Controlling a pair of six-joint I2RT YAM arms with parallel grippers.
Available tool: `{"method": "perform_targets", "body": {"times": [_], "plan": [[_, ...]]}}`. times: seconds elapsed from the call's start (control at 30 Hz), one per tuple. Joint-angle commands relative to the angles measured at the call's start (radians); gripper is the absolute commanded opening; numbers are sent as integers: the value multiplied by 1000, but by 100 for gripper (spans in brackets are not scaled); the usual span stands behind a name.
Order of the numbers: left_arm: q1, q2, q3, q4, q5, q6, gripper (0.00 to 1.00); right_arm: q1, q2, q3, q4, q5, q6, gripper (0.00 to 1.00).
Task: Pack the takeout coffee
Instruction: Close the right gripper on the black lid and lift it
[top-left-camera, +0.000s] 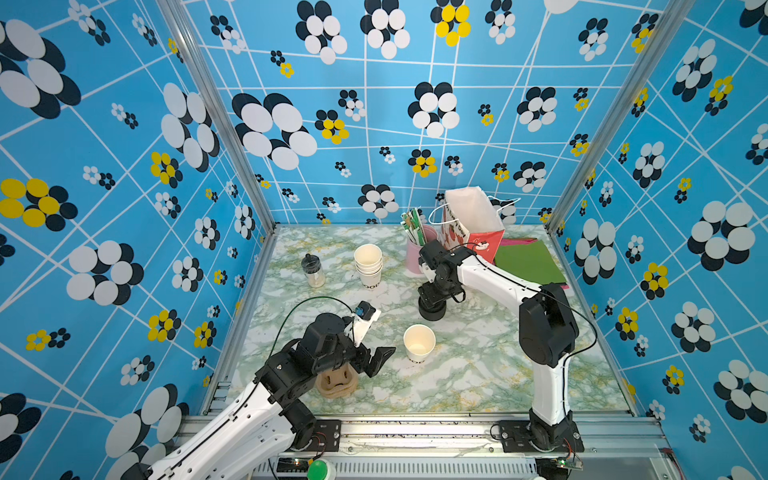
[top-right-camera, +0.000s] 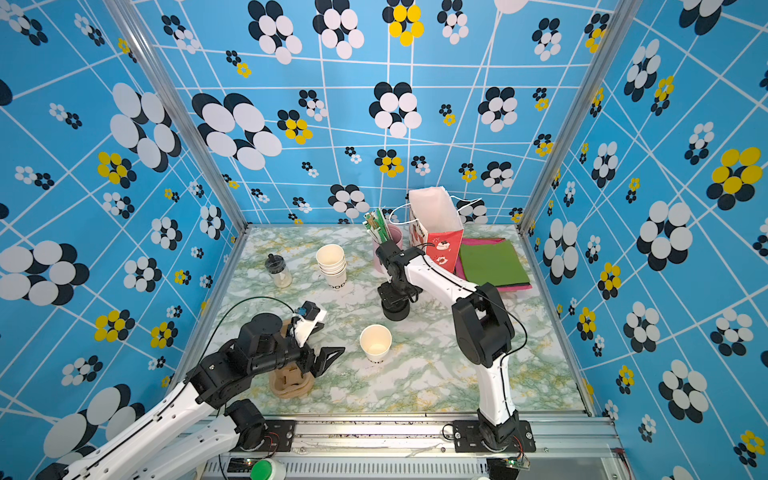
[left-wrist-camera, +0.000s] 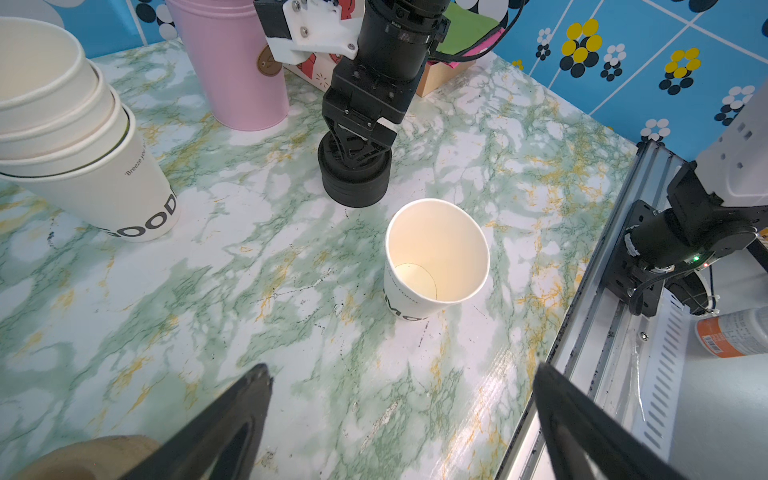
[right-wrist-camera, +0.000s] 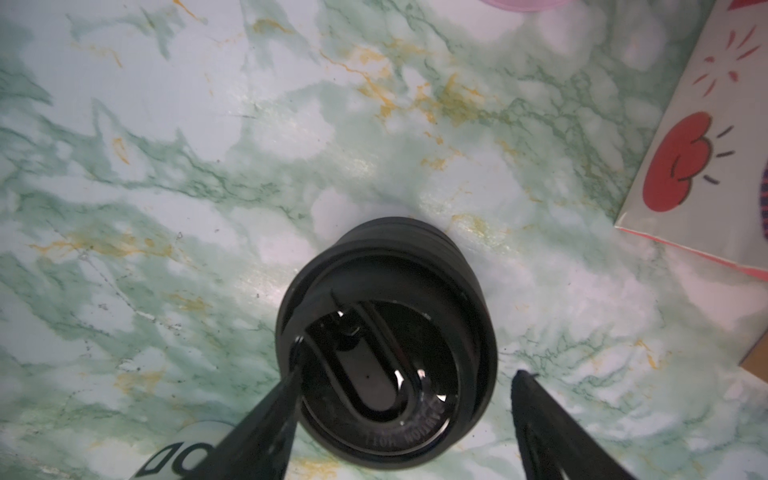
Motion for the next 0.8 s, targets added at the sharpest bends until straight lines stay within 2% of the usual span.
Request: {"method": "perform_targets", "body": {"times": [0.0,0.4,0.67,0.77], "plan": [[8,-5,-15,10,12,13,99,-4,-24,10,-33,2,6,83],[9,3,-16,12,5,12,99,12,-117,17,-19,55,4,85],[9,16,-11,18,2,0,99,57,-78,23,-58,65,-35,97],[9,22,-11,23,3,-4,99,69,-50,26,-70,68,-43,98]]}}
